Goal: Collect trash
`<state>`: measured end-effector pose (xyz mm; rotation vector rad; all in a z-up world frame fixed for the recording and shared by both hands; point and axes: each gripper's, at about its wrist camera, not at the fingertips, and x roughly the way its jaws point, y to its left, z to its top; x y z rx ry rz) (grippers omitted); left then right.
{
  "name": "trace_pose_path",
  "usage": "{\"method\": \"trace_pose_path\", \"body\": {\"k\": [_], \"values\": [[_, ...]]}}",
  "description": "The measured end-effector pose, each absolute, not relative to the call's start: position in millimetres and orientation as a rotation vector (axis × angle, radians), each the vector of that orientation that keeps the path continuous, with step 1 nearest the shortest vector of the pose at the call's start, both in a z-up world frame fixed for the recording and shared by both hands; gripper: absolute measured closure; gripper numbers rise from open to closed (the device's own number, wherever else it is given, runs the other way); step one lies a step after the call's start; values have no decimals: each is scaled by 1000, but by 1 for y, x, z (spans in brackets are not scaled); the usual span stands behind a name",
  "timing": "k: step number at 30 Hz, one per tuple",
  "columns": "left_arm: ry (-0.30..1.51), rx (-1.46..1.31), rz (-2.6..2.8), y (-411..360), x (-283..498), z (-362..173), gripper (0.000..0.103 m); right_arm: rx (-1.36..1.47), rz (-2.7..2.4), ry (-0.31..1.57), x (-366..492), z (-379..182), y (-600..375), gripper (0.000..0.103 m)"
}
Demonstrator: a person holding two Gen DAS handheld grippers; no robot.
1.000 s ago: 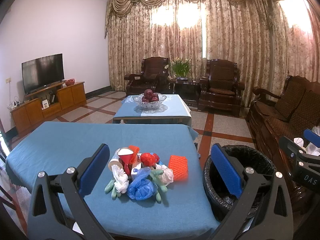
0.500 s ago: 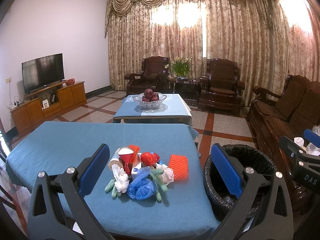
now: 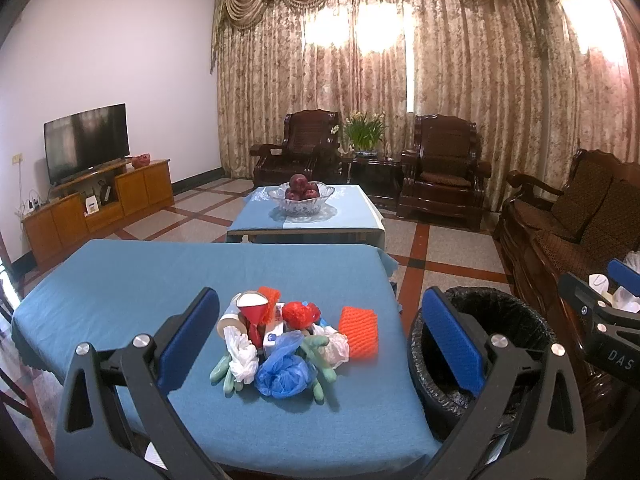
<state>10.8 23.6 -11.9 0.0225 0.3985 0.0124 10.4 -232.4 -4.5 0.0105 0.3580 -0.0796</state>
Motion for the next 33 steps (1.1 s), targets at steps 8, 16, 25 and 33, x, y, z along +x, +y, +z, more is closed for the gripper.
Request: {"method": "trace_pose_path", "body": {"k": [8, 16, 25, 33], "values": [[403, 18, 13, 25, 8, -18, 5, 12, -69, 367, 11, -21, -215, 6], [443, 16, 114, 55, 29, -41, 5, 16, 3, 419, 31, -45, -190, 6], [592, -12, 208, 116, 42, -107, 5, -4, 156, 521, 79, -97, -127, 14], [692, -14, 186, 167, 68, -149, 16, -13, 233, 667, 129, -147, -100, 35]]}}
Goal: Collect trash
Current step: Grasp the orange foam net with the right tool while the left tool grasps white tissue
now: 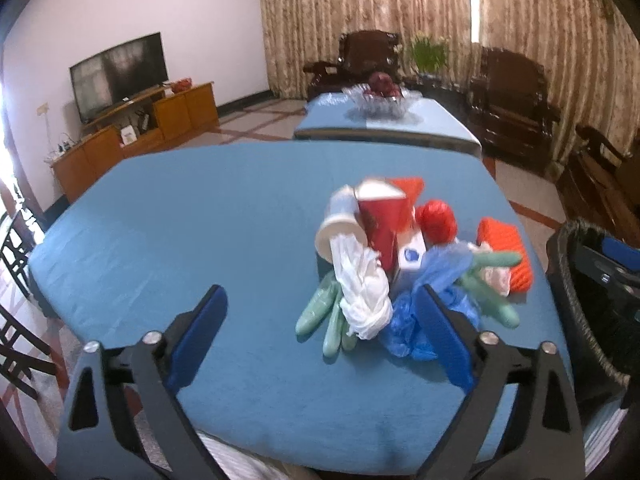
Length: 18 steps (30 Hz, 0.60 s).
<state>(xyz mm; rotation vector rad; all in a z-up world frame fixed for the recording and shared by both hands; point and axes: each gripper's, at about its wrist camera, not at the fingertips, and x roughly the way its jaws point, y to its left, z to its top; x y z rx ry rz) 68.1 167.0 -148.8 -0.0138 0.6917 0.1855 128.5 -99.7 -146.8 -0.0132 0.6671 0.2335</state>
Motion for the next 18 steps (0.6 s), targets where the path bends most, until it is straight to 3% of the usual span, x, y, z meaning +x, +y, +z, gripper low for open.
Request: {"method": "trace_pose_path", "body": {"k": [1, 11, 14, 18], "values": [[704, -18, 179, 170, 69, -154, 20, -10, 235, 683, 133, -152, -97, 37], [751, -58, 135, 157, 120, -178, 26, -42, 217, 722, 165, -172, -99, 39], [778, -66, 112, 155, 131, -187, 35, -56, 210, 721, 174, -172, -98, 39], [806, -117, 66, 156, 148, -193, 63, -77, 173, 733, 193, -178, -97, 40]]}}
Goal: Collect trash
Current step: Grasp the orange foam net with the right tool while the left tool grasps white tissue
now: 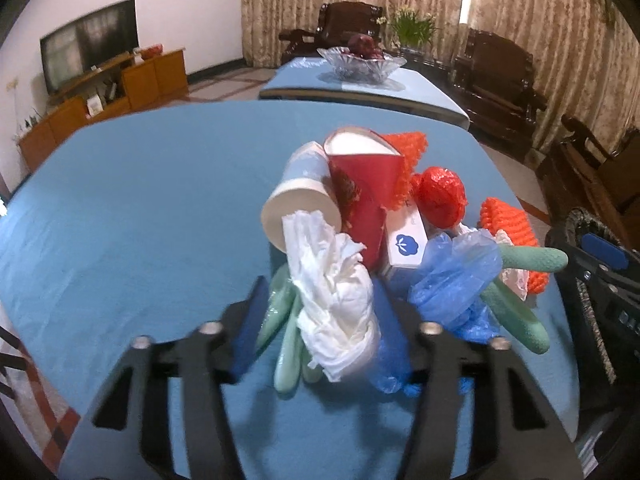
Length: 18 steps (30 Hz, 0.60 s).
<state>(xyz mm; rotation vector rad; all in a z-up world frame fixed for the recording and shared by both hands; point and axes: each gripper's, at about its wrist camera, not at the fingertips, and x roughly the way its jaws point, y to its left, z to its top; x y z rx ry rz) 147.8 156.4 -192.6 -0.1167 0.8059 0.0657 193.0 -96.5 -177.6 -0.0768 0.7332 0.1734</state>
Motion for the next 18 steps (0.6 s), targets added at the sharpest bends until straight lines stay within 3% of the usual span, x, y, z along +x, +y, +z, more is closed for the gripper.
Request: {"method": "trace_pose_path", "body": {"k": [1, 4, 17, 18], "values": [[809, -134, 51, 158, 149, -193, 73, -76, 158, 739, 198, -178, -98, 40], [798, -168, 28, 160, 151, -192, 87, -68, 143, 745, 213, -182, -99, 40], [798, -147, 32, 158, 158, -193, 89, -45, 130, 893, 249, -221, -96, 39], [795, -144, 35, 159, 158, -191, 89, -27, 155, 905, 252, -220, -96, 48]]}}
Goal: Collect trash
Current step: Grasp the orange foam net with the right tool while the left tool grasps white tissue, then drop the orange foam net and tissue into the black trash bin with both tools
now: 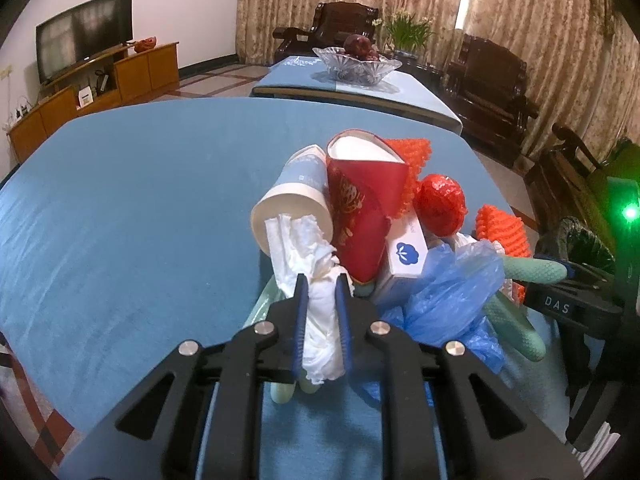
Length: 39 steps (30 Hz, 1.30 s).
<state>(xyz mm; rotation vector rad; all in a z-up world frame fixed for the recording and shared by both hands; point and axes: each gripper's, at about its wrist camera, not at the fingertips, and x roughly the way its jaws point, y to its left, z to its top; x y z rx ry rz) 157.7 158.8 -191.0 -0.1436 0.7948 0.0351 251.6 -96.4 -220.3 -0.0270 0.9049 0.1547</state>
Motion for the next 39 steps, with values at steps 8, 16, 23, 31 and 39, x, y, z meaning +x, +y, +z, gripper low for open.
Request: {"method": "trace_pose_path", "body": {"k": [8, 16, 23, 31, 39], "values": [[735, -134, 62, 162, 147, -172, 91, 26, 264, 830, 242, -190, -108, 89], [637, -141, 74, 163, 128, -128, 91, 42, 306, 679, 217, -131, -117, 89], [559, -128, 7, 139, 121, -85, 91, 53, 327, 566, 194, -87, -124, 89], [523, -101, -133, 83, 128, -56, 91, 84, 256, 491, 161, -59, -167, 89], [523, -56, -317, -9, 146, -51, 91, 94, 110, 468, 133, -54, -236, 89]]}}
